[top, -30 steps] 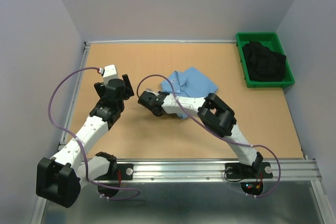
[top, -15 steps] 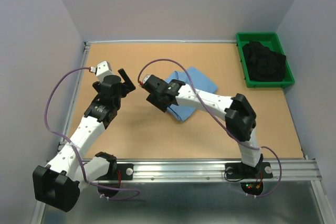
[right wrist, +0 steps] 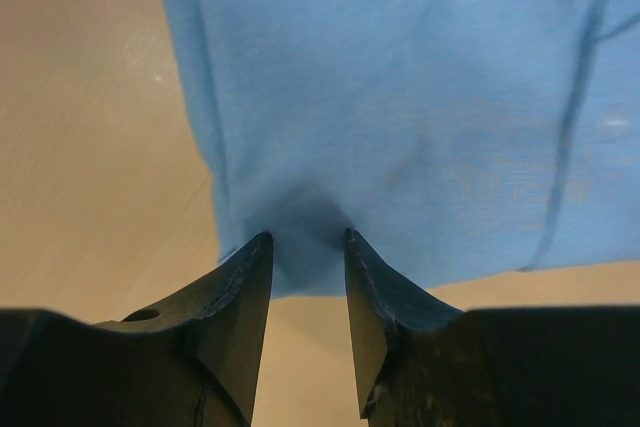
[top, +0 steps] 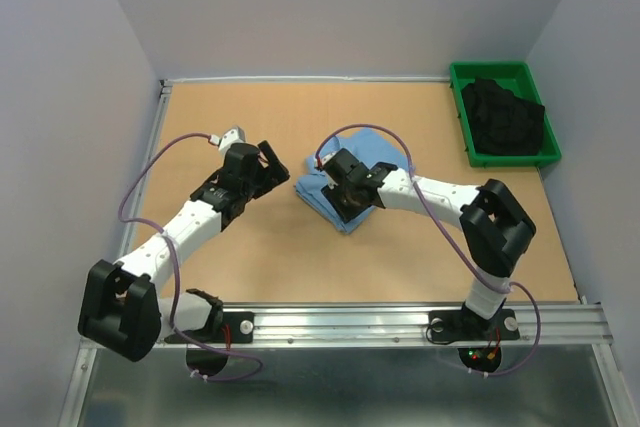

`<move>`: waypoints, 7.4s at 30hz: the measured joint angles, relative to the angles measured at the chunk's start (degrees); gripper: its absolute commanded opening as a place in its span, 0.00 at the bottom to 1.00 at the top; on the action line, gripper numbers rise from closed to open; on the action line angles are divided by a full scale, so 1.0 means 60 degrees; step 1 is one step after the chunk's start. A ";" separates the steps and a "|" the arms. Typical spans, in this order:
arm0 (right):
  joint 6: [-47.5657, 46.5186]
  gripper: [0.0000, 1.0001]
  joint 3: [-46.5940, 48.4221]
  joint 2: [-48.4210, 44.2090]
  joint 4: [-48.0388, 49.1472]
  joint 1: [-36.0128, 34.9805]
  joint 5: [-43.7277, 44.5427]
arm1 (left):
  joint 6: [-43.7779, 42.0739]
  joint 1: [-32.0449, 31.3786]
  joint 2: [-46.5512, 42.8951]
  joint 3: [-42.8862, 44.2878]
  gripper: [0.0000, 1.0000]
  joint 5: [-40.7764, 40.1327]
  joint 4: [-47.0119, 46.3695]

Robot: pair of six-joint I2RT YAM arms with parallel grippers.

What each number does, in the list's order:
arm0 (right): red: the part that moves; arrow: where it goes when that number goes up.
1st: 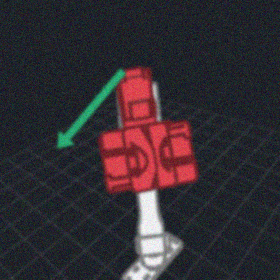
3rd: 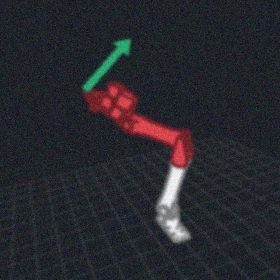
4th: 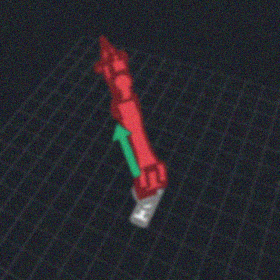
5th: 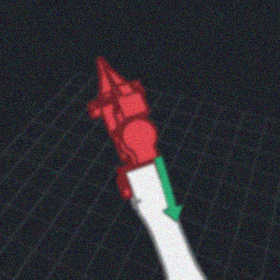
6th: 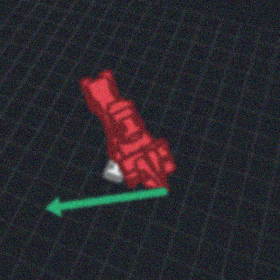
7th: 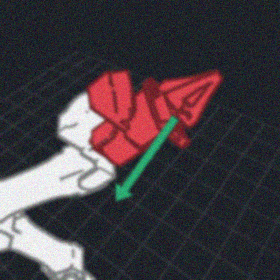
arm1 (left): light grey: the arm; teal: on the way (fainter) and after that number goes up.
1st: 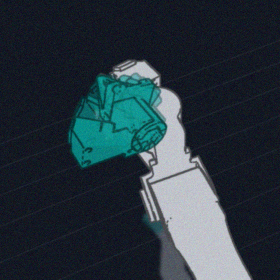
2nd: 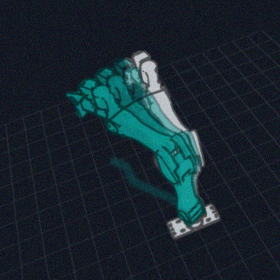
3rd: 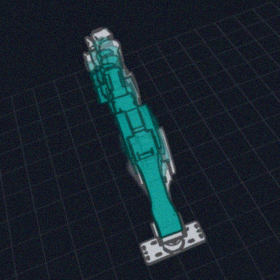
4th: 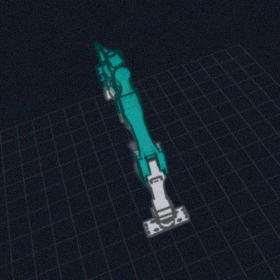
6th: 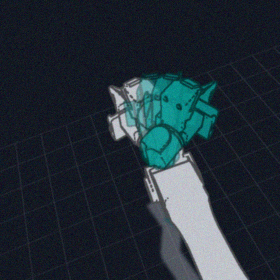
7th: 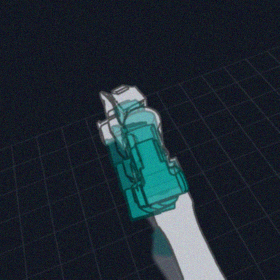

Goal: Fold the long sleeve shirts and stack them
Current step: Neatly place the folded shirt to the corner

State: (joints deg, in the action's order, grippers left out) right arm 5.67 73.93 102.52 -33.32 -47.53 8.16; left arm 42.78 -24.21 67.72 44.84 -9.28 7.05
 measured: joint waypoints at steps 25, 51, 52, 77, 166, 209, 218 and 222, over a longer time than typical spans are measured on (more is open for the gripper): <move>0.1468 0.46 -0.1435 0.0222 0.2466 -0.0091 -0.1953 | 0.2259 -0.1144 0.4590 0.0539 0.58 0.0885 -0.2473; 0.2178 0.86 -0.2135 -0.3708 0.2266 0.2492 0.0171 | -0.3195 -0.1381 0.5901 0.2269 0.00 0.1111 -0.1687; 0.2208 0.86 -0.2135 -0.3847 0.2208 0.2514 0.0291 | -0.3679 -0.1628 0.6215 0.2772 0.00 0.1115 -0.1472; 0.3206 0.82 -0.3180 -0.4371 0.1625 0.4047 0.0758 | -0.2444 -0.1628 0.5231 0.3107 0.82 0.2473 -0.1005; 0.5439 0.80 -0.4408 -0.3162 -0.0084 0.9216 -0.0270 | -0.3690 0.2703 -0.0160 -0.0040 0.82 0.0827 -0.0780; 0.2943 0.74 -0.2528 -0.1137 -0.0849 0.5723 0.2055 | -0.3694 0.2739 -0.0288 -0.0040 0.82 0.0914 -0.0776; 0.1188 0.74 -0.2546 -0.1064 -0.0699 0.6390 0.3326 | -0.3690 0.2739 -0.0561 -0.0040 0.82 0.0922 -0.0776; 0.1082 0.74 -0.2659 -0.1064 -0.0656 0.6892 0.4182 | -0.3690 0.2739 -0.0630 -0.0040 0.82 0.0936 -0.0780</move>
State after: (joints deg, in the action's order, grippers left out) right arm 12.16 57.98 96.14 -37.26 -6.17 33.26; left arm 20.64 -7.77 63.94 44.60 -3.66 2.37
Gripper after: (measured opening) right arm 0.742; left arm 0.818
